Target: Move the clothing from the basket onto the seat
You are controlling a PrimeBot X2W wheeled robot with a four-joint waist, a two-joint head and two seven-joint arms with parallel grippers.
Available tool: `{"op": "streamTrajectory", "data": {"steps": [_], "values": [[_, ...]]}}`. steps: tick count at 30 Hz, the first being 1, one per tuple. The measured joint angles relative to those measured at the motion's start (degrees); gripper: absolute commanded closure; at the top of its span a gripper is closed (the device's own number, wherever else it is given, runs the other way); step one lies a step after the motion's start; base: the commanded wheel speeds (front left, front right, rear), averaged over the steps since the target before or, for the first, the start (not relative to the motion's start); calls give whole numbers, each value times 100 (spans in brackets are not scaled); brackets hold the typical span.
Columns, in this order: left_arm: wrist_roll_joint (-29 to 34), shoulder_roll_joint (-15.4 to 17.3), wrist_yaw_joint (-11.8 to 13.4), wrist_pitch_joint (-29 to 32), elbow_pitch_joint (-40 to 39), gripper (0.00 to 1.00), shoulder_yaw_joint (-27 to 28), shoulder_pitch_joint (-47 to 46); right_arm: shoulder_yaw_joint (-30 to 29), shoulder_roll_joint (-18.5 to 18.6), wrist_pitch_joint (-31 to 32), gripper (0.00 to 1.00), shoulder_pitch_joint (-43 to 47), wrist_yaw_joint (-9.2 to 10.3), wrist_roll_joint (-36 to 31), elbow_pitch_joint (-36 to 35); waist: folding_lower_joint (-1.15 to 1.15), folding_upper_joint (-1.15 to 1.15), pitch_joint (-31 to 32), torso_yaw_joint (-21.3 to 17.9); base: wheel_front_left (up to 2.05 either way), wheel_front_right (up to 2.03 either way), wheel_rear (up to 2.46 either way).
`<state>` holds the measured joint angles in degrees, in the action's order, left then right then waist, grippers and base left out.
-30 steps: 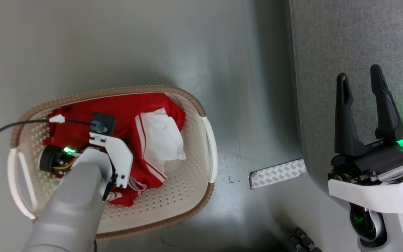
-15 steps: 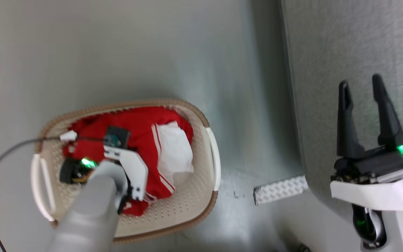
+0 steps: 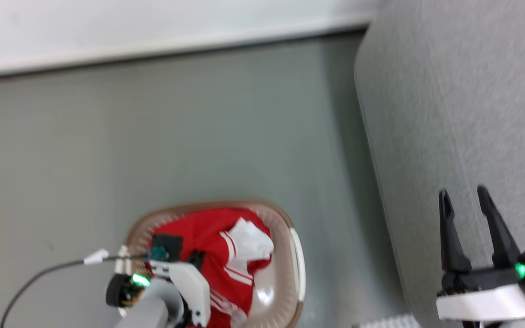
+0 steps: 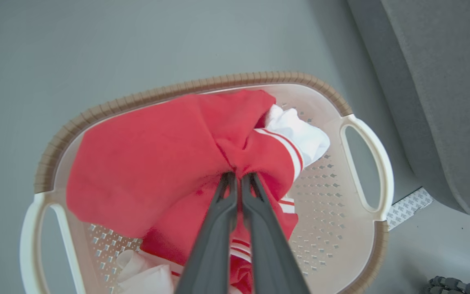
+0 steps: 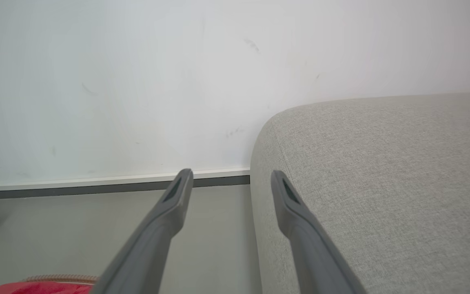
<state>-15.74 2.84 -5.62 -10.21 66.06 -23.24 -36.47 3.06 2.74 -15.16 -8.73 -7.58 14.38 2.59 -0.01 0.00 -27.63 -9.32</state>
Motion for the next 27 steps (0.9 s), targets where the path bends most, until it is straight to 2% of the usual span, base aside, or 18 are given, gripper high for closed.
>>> {"op": "streamTrajectory", "data": {"steps": [7, 15, 21, 27], "values": [[-644, -1, 64, -143, -689, 100, -419, 747, -213, 1, 0, 0, 553, 0, -151, 238, -1, 0, 1098, 255, 0, 0, 0], [-1007, -4, 393, -258, -1380, 100, -600, 1436, -365, 2, 0, 0, 1030, 0, -300, 397, -2, 0, 2155, 499, 0, 0, 0], [-1059, 22, 617, -322, -1914, 100, -539, 1836, -382, 1, 0, 0, 1269, 0, -378, 432, -1, 0, 2678, 636, 0, 0, 0], [-1111, 218, 859, -392, -2625, 100, -361, 2114, -381, 2, 0, 0, 1324, 0, -386, 421, -1, 0, 2892, 708, 0, 0, 0]]}}
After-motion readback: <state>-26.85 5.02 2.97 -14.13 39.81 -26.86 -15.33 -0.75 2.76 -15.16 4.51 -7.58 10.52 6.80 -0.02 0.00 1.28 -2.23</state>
